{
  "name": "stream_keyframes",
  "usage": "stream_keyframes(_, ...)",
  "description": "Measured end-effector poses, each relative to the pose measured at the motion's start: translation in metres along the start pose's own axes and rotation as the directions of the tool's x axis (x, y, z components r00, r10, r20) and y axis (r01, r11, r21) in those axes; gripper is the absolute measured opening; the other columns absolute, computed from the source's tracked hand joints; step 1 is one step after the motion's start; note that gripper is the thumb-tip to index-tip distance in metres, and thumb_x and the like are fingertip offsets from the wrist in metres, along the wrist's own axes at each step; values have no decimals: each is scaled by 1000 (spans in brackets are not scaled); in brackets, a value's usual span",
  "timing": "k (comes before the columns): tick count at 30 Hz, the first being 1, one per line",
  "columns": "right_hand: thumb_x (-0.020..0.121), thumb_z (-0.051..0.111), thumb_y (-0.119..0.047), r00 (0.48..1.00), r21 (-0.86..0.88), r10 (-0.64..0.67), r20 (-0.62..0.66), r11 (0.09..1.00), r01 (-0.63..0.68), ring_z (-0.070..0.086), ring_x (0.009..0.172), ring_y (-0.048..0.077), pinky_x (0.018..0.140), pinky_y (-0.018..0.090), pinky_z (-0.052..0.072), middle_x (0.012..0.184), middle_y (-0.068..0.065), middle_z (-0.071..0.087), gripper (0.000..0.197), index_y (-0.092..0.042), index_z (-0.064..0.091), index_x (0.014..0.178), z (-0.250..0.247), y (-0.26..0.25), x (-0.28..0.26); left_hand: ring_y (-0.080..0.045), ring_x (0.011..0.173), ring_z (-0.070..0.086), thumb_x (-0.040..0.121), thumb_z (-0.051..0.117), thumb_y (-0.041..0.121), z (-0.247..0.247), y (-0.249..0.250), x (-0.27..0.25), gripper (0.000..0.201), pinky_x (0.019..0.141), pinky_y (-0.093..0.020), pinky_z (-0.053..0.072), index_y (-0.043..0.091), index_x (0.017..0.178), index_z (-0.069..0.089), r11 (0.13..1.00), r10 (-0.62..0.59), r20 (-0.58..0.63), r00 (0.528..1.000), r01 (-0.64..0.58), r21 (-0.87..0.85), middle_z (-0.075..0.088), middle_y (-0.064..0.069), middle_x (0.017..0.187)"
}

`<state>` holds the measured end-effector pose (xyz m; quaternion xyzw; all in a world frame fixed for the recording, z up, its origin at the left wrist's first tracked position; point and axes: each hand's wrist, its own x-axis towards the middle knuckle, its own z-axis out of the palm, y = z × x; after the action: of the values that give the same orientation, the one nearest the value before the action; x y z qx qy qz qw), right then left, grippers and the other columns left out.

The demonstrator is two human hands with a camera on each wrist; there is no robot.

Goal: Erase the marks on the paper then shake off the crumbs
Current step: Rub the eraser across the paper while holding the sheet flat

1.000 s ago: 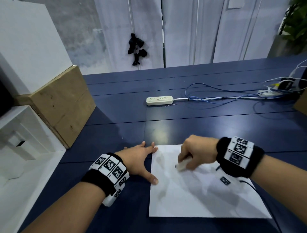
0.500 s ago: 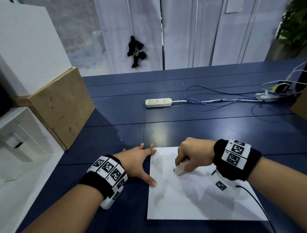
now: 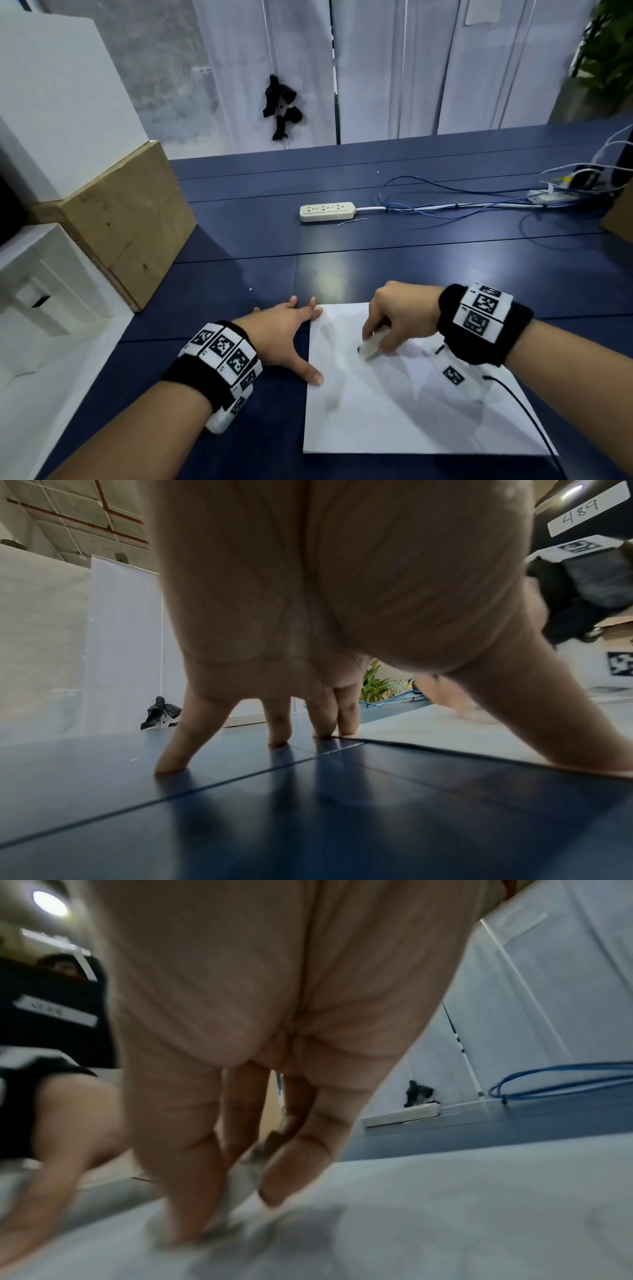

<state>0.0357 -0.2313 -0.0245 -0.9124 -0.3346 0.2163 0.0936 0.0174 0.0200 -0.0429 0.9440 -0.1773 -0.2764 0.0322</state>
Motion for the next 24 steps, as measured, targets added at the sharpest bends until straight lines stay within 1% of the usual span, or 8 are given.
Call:
stream_keyframes(3, 74, 72, -26, 981, -13, 74, -180, 997, -78, 55, 73, 17, 66, 25, 46, 69, -5, 61, 26, -26, 76, 100, -10, 9, 16, -8, 151, -11, 52, 75, 81, 1, -1, 0, 134, 116, -68, 10, 37, 157, 3, 1000, 1, -2, 1000, -1, 2, -4, 22, 163)
stream_keyframes(5, 75, 71, -23, 975, -9, 95, -202, 995, -99, 59, 77, 21, 66, 26, 46, 73, -1, 63, 24, -25, 75, 99, -12, 14, 19, -8, 151, -10, 53, 74, 80, 0, 0, -1, 134, 116, -67, 10, 36, 157, 3, 1000, 2, -8, 1000, -2, 9, -4, 22, 163)
stream_keyframes(8, 72, 73, -29, 994, -25, 52, -94, 998, -54, 62, 82, 20, 73, 28, 52, 85, 0, 70, 31, -28, 74, 103, -4, 11, 7, -8, 151, -10, 54, 75, 80, 0, 1, -2, 133, 117, -66, 10, 35, 157, 3, 1000, 4, -12, 1000, -3, 17, -4, 23, 163)
stream_keyframes(11, 66, 72, -36, 999, 14, 7, 50, 1000, -8, 61, 76, 17, 69, 31, 55, 80, -3, 68, 34, -35, 73, 100, 6, 0, -6, -8, 151, -10, 54, 75, 80, 0, 0, 0, 134, 116, -67, 10, 35, 157, 2, 1000, 0, -9, 1000, 0, 17, -4, 22, 163)
stream_keyframes(18, 78, 70, -24, 967, 2, 113, -229, 993, -116, 56, 73, 21, 64, 24, 40, 71, -1, 60, 21, -22, 76, 99, -11, 18, 19, -8, 151, -10, 53, 74, 81, 1, 1, -1, 134, 116, -67, 11, 36, 157, 2, 1000, 6, -9, 1000, -5, 20, -6, 24, 162)
stream_keyframes(20, 78, 68, -34, 978, -5, 74, -196, 997, -76, 58, 72, 21, 64, 27, 45, 72, 1, 64, 24, -22, 75, 97, -6, 16, 11, -8, 151, -10, 53, 73, 82, 1, 0, -1, 134, 116, -67, 11, 36, 157, 2, 1000, 8, -10, 1000, -7, 19, -6, 24, 163)
stream_keyframes(22, 68, 61, -51, 997, -6, 31, -63, 999, -32, 61, 76, 18, 68, 29, 51, 80, -1, 69, 42, -27, 74, 100, 1, 8, -3, -8, 151, -11, 52, 73, 83, 2, -1, 0, 135, 116, -67, 11, 36, 157, 2, 1000, 0, -7, 1000, 0, 15, -6, 22, 163)
stream_keyframes(24, 63, 62, -54, 999, 12, 8, 51, 1000, -9, 62, 77, 14, 71, 29, 54, 80, -6, 69, 46, -31, 74, 102, 4, 1, -12, -8, 151, -10, 51, 72, 83, 2, -2, 1, 136, 116, -67, 10, 36, 157, 1, 1000, 0, -9, 1000, 1, 17, -5, 22, 163)
